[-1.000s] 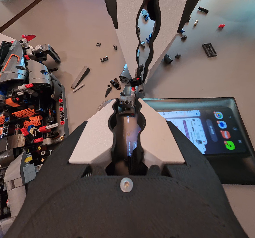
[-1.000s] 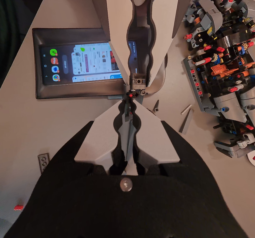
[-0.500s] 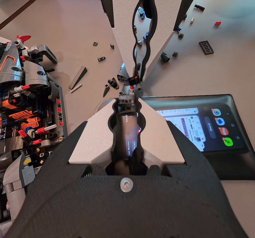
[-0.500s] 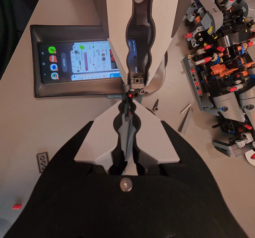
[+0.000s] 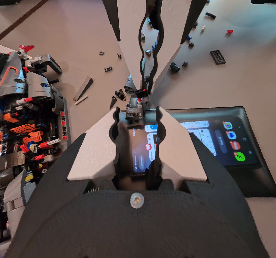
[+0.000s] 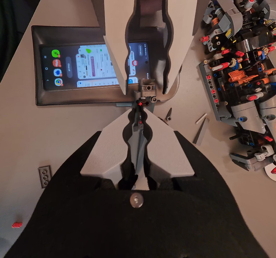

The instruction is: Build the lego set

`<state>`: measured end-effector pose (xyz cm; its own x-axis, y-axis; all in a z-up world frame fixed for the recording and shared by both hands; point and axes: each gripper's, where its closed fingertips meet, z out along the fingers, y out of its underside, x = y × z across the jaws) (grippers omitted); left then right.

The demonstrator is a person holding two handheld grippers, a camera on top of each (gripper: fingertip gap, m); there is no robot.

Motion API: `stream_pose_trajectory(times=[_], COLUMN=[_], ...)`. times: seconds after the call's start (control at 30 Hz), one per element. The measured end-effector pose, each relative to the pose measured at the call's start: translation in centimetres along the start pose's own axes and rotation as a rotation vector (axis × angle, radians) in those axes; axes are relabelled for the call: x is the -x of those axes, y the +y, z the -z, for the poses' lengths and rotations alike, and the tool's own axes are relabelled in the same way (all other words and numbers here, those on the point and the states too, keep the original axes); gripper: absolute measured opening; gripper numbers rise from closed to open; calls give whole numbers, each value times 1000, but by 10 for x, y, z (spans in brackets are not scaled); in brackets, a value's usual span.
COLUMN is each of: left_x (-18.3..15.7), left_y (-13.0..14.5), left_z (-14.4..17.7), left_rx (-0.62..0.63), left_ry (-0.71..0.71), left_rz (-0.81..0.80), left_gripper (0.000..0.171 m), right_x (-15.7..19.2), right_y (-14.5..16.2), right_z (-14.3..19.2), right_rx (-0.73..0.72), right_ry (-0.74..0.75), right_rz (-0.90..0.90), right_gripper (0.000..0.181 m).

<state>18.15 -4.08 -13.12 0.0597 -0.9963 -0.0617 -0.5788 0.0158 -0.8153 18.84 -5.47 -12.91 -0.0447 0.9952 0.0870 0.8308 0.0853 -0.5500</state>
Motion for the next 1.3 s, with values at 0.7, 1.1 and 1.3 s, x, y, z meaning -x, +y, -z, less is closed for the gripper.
stream_pose_trajectory(times=[0.7, 1.1, 1.3], left_x=[-12, -12, -12], left_y=[-15, -14, -14], left_z=[-1, -2, -2], left_rx=[-36, -42, -43], left_ry=[-59, -46, -41], left_rz=[-157, -140, -135], left_gripper=[0, 0, 0], right_x=[1, -1, 0], right_y=[1, -7, -9], right_z=[-3, 1, -1], right_rx=[6, -42, -40], right_ry=[-11, -14, 2], right_rz=[-15, -36, -8], right_gripper=[5, 20, 14])
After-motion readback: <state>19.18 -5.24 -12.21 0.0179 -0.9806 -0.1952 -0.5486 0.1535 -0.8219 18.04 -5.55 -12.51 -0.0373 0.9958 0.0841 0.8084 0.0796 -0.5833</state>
